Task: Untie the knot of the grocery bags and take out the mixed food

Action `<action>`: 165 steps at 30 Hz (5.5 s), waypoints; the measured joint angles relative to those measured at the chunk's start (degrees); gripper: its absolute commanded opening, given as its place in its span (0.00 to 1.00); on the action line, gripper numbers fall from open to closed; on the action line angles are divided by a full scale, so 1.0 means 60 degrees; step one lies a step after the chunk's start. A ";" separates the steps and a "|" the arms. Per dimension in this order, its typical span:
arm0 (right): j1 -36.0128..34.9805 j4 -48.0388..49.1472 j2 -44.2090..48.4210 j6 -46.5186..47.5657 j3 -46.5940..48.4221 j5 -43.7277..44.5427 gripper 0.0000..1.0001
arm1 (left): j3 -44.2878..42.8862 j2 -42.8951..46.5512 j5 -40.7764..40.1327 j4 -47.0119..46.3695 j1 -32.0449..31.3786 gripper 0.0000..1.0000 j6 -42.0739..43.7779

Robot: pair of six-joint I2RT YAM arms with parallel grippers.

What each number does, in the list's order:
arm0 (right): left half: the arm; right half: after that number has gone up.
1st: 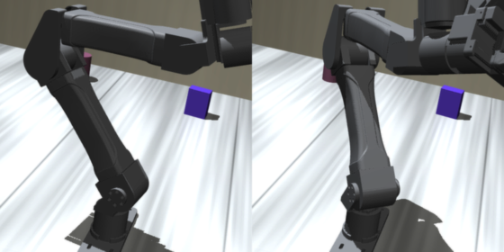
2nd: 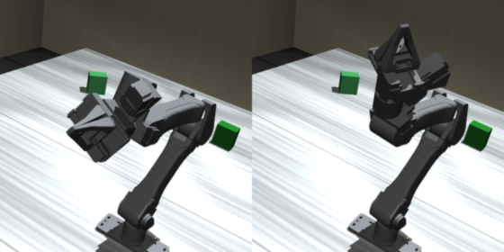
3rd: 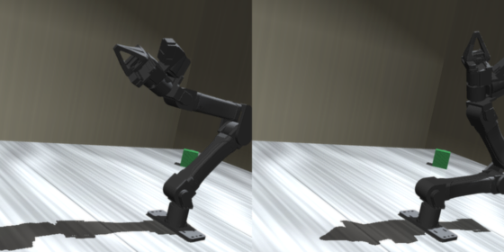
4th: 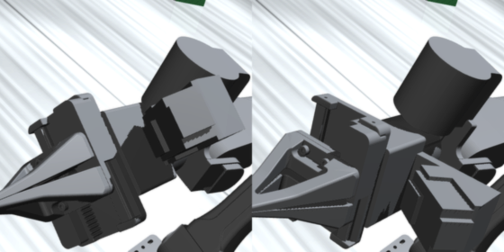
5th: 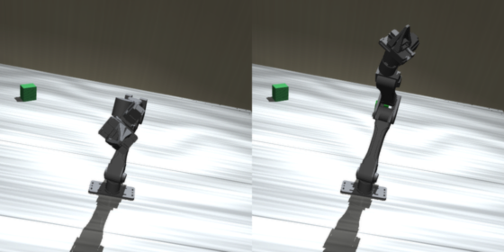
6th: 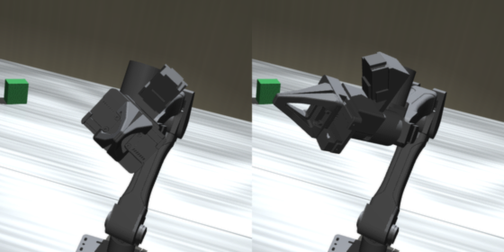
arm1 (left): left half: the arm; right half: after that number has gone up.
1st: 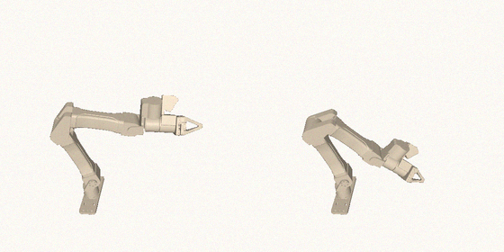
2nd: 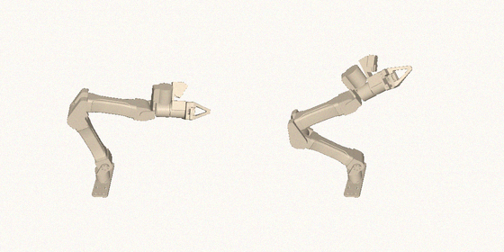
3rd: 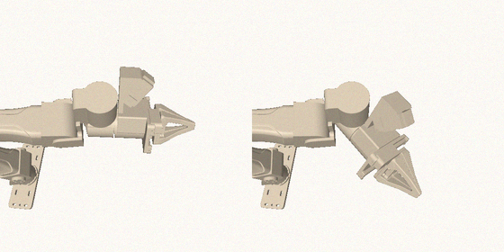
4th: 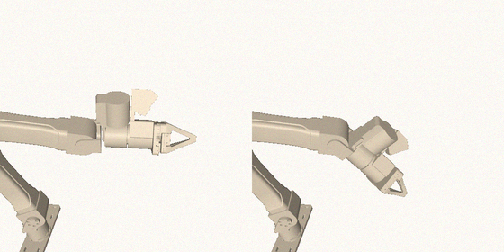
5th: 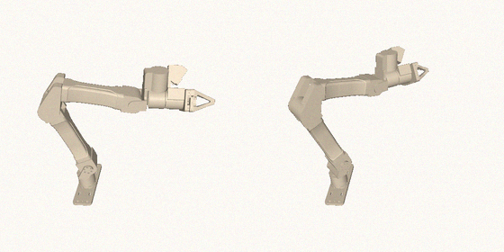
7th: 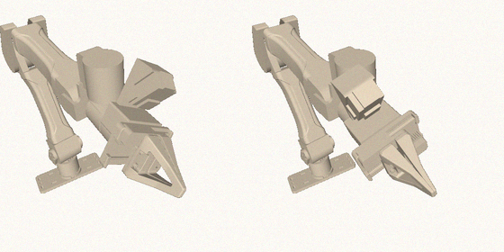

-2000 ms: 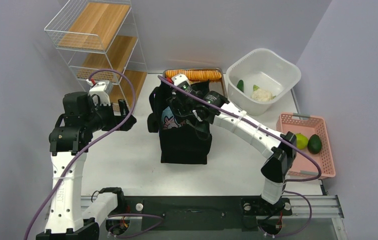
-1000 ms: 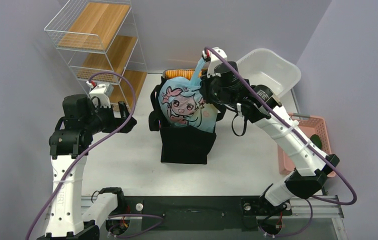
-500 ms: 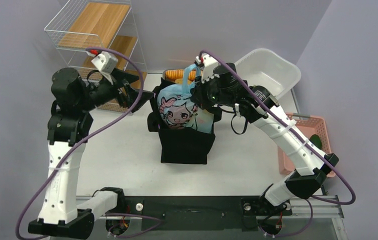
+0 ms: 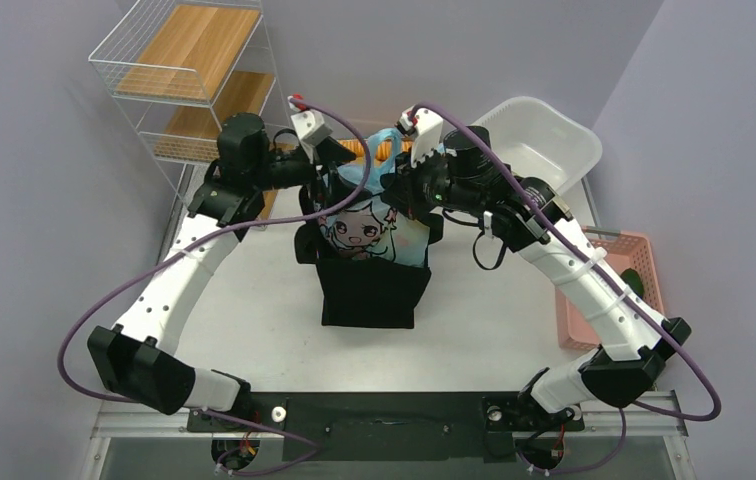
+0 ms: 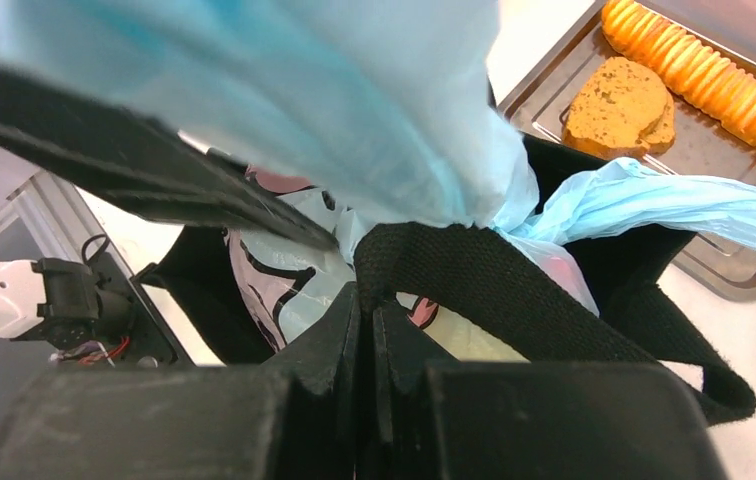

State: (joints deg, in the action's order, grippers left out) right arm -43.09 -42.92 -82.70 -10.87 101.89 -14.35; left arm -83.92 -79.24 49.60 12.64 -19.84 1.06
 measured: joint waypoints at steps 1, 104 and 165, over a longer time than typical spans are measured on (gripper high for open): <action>0.0000 0.0007 0.0022 0.0022 -0.0018 -0.0036 0.00 | 0.0000 -0.0069 -0.0040 0.0007 -0.0124 0.97 0.0237; 0.2368 0.0565 0.2830 0.1701 0.0204 0.3654 0.00 | 0.0401 -0.0036 -0.4408 0.4160 0.0583 0.58 -0.0947; 0.0393 0.2758 0.1803 0.4812 -0.6127 0.2331 0.00 | -0.8466 -0.1173 -0.3417 1.2284 1.0739 0.80 0.4069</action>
State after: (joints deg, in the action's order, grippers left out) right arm -40.73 -26.37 -71.88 18.00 65.12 -0.36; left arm -134.72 -86.28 29.10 86.35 44.60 25.47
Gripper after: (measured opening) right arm 0.130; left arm 0.768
